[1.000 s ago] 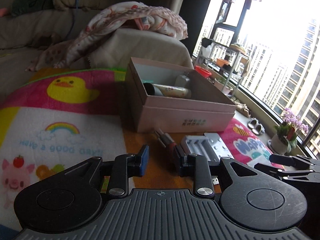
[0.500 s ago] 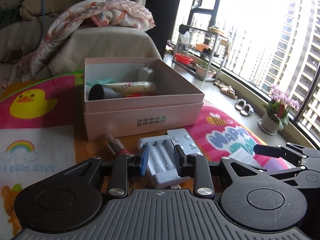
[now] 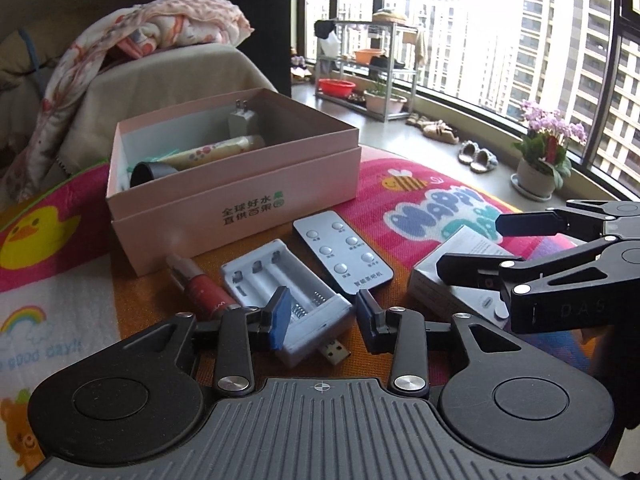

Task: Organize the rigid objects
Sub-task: 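Grasp the red lipstick tube with the left tool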

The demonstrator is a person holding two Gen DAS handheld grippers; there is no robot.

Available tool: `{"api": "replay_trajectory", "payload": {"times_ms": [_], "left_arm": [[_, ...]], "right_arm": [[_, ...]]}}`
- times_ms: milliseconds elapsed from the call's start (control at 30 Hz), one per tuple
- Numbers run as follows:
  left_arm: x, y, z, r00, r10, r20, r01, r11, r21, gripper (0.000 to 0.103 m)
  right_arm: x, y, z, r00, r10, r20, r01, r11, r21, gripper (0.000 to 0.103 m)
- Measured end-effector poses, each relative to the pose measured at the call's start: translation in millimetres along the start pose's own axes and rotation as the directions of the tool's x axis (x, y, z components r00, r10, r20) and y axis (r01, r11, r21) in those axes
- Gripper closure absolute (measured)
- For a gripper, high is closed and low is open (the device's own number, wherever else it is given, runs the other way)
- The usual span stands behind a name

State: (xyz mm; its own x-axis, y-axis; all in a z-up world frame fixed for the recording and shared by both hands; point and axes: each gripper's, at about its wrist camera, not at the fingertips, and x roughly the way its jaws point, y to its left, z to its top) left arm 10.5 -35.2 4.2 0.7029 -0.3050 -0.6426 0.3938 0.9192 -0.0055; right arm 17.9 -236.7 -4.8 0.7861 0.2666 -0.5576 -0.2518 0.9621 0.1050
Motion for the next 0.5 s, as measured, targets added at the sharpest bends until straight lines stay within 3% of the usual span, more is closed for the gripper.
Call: {"api": "replay_trajectory", "payload": {"times_ms": [233, 333, 433, 500], "left_arm": [[-15, 16, -9, 0.999, 0.043, -0.007, -0.043, 0.999, -0.027, 0.062], [-22, 15, -14, 1.000, -0.005, -0.011, 0.004, 1.000, -0.015, 0.063], [-32, 18, -17, 0.996, -0.087, 0.011, 0.088, 0.994, -0.068, 0.063], [-44, 24, -17, 0.995, -0.058, 0.076, 0.067, 0.992, -0.111, 0.062]], "right_arm": [[1, -1, 1, 1.000, 0.001, -0.003, -0.001, 1.000, 0.008, 0.016], [1, -2, 1, 1.000, 0.001, -0.005, -0.001, 1.000, 0.012, 0.016], [2, -2, 1, 1.000, 0.000, -0.006, 0.000, 1.000, 0.014, 0.016], [2, -2, 1, 1.000, 0.000, -0.006, 0.000, 1.000, 0.015, 0.015]]}}
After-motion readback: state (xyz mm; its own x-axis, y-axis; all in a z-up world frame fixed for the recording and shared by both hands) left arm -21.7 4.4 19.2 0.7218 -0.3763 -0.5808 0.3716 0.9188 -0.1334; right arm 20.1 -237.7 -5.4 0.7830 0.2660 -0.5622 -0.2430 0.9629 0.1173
